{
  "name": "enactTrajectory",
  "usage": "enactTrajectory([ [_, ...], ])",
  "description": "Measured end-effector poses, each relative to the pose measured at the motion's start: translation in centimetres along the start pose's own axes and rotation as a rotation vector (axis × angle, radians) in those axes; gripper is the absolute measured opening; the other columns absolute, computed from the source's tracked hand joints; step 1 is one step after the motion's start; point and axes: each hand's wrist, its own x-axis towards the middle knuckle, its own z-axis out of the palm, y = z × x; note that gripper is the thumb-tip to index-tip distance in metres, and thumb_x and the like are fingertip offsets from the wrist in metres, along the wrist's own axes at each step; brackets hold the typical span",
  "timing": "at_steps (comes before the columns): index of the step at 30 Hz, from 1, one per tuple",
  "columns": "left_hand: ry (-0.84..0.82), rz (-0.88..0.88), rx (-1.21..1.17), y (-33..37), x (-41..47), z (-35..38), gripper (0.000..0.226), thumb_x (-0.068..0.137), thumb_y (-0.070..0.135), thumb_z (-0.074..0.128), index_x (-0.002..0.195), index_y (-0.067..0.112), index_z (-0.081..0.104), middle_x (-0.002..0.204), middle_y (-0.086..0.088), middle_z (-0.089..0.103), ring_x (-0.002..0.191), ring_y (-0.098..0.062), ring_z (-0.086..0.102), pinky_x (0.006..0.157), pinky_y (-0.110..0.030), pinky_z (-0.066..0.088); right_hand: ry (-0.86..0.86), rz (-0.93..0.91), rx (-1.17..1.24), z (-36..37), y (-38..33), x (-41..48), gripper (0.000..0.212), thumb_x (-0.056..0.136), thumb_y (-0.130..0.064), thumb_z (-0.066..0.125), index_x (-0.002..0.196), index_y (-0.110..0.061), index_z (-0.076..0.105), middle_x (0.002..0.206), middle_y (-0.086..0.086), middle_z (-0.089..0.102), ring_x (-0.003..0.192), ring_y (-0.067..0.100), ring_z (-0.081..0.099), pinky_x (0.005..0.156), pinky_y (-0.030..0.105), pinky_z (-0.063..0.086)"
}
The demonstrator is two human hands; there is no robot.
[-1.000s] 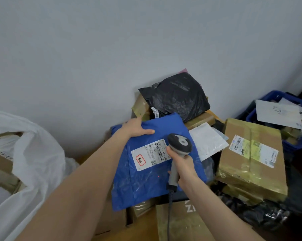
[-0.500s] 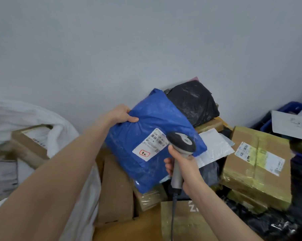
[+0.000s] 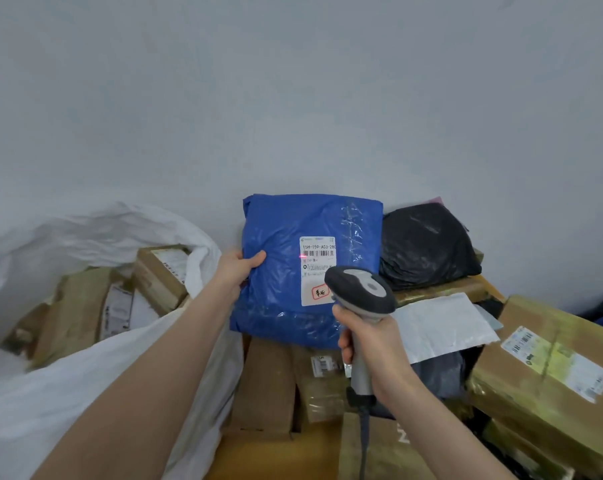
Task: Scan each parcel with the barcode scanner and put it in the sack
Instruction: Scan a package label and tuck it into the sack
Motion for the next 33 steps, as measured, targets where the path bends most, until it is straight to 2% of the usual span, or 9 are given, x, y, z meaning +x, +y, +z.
enactTrajectory([
  [2, 0.022, 0.014, -0.023, -0.3, -0.4, -0.2, 0.033, 0.090, 0.020, 0.068, 0.117, 0.004, 0.059, 0.118, -0.013, 0.064, 0.094, -0.025, 0.062, 0.082, -0.036, 0.051, -0.015, 0.009, -0.016, -0.1, -0.1, -0.3, 0.019, 0.087, -0.021, 0.071, 0.085, -0.003, 0.066, 0.049, 0.007, 0.055, 0.038, 0.014, 0.046, 0.041, 0.025, 0.040],
  [8, 0.058, 0.007, -0.042, -0.7, -0.8, -0.4, 0.046, 0.089, 0.021, 0.069, 0.129, 0.001, 0.055, 0.123, -0.014, 0.062, 0.106, -0.030, 0.061, 0.093, -0.042, 0.050, -0.026, 0.000, -0.032, -0.5, -0.4, -0.6, 0.021, 0.086, -0.022, 0.071, 0.075, -0.005, 0.064, 0.047, 0.005, 0.054, 0.038, 0.014, 0.045, 0.041, 0.026, 0.039],
  [14, 0.046, 0.011, -0.044, -0.5, -0.5, 0.1, 0.046, 0.089, 0.024, 0.069, 0.128, 0.003, 0.055, 0.120, -0.010, 0.063, 0.087, -0.021, 0.062, 0.081, -0.037, 0.051, -0.033, -0.016, -0.024, -0.9, -0.8, -0.6, 0.019, 0.086, -0.022, 0.072, 0.081, -0.004, 0.066, 0.046, 0.003, 0.052, 0.037, 0.014, 0.043, 0.042, 0.027, 0.038],
  [17, 0.045, 0.015, -0.041, -0.4, -0.4, 0.2, 0.049, 0.088, 0.025, 0.069, 0.130, 0.004, 0.054, 0.115, -0.007, 0.063, 0.086, -0.019, 0.061, 0.078, -0.035, 0.051, -0.030, -0.022, -0.030, -1.1, -0.9, -0.6, 0.020, 0.087, -0.022, 0.071, 0.085, -0.002, 0.066, 0.046, 0.002, 0.053, 0.037, 0.013, 0.043, 0.042, 0.027, 0.039],
  [24, 0.039, 0.021, -0.062, -0.2, -0.1, 0.3, 0.051, 0.088, 0.025, 0.070, 0.131, 0.004, 0.054, 0.122, -0.011, 0.062, 0.089, -0.021, 0.061, 0.081, -0.036, 0.051, -0.044, -0.022, -0.025, -1.4, -1.5, -0.6, 0.019, 0.087, -0.021, 0.071, 0.077, -0.007, 0.062, 0.044, 0.002, 0.051, 0.036, 0.012, 0.042, 0.038, 0.024, 0.038],
  [30, 0.044, 0.023, -0.112, 1.3, -0.8, 0.6, 0.046, 0.089, 0.024, 0.069, 0.127, 0.004, 0.055, 0.118, -0.009, 0.062, 0.089, -0.022, 0.060, 0.079, -0.036, 0.050, -0.081, -0.062, 0.051, -1.2, -2.9, -1.1, 0.014, 0.088, -0.020, 0.070, 0.088, -0.007, 0.065, 0.048, 0.004, 0.053, 0.039, 0.012, 0.044, 0.041, 0.024, 0.040],
  [33, 0.102, 0.089, -0.168, 4.2, -2.0, -0.8, 0.040, 0.088, 0.021, 0.070, 0.121, 0.002, 0.059, 0.107, -0.008, 0.065, 0.080, -0.018, 0.061, 0.066, -0.030, 0.051, -0.128, -0.114, 0.099, 0.2, -5.0, -0.9, 0.010, 0.088, -0.019, 0.070, 0.088, -0.009, 0.068, 0.050, 0.006, 0.054, 0.041, 0.013, 0.044, 0.041, 0.025, 0.039],
])
